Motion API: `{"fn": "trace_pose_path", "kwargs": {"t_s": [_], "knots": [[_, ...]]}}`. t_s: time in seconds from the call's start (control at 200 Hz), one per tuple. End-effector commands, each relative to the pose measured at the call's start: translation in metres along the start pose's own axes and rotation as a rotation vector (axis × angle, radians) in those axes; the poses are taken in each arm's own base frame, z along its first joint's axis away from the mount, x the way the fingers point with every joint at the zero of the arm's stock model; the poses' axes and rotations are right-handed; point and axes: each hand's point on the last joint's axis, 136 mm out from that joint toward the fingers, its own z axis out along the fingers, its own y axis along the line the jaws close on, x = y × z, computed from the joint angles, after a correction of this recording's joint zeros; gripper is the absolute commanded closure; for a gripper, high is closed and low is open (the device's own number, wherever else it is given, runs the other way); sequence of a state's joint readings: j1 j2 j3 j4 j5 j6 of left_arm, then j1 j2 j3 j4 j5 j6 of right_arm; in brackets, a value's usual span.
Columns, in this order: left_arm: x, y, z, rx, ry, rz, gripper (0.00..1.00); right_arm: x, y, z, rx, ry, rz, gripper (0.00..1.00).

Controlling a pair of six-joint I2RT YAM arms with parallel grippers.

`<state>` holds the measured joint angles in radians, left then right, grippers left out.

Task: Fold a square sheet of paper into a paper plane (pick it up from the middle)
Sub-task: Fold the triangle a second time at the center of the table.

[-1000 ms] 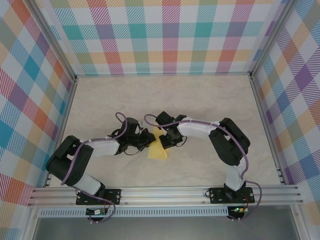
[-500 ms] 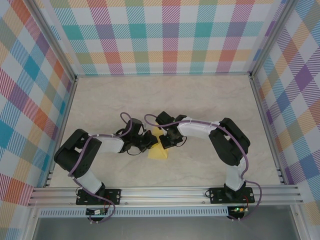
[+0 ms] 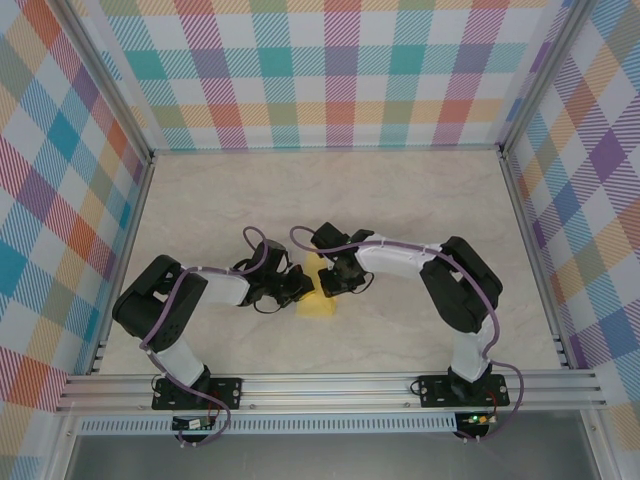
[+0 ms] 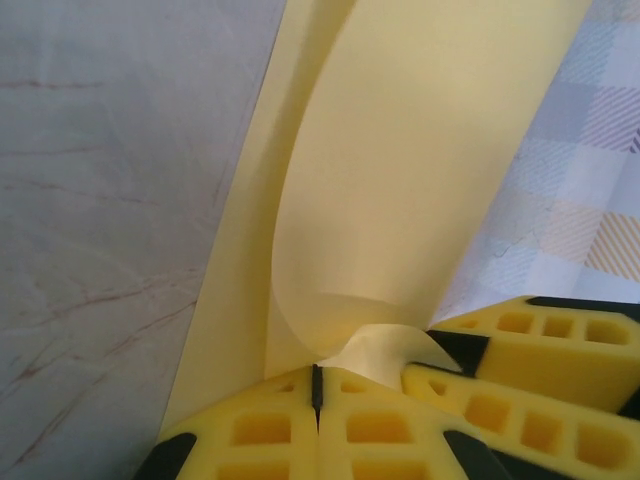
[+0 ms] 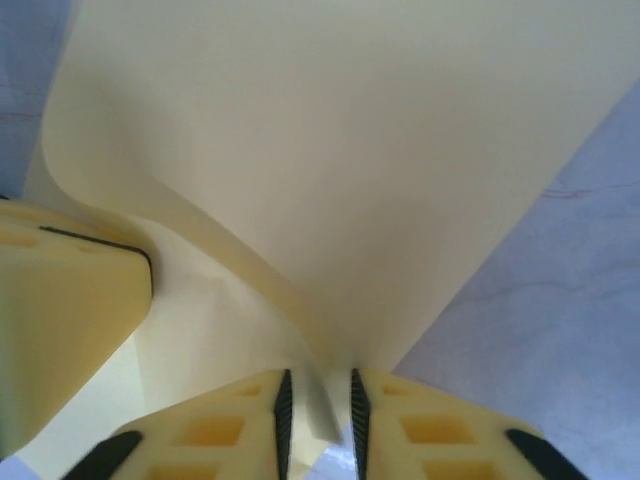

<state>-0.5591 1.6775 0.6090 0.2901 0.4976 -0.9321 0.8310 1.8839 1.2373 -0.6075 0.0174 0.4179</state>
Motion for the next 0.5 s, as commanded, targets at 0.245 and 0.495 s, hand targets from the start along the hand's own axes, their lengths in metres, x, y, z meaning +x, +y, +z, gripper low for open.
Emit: {"fn": "trace_pose_path", "kwargs": {"t_s": [0.245,0.495], "knots": [[0.013,0.025,0.0,-0.089,0.033,0.011,1.0,0.007,0.023,-0.06,-0.199,-0.096,0.172,0.59],[0.011,0.022,0.001,-0.081,0.029,0.023,1.0,0.008,0.067,-0.049,-0.458,-0.046,0.259,0.9]]}}
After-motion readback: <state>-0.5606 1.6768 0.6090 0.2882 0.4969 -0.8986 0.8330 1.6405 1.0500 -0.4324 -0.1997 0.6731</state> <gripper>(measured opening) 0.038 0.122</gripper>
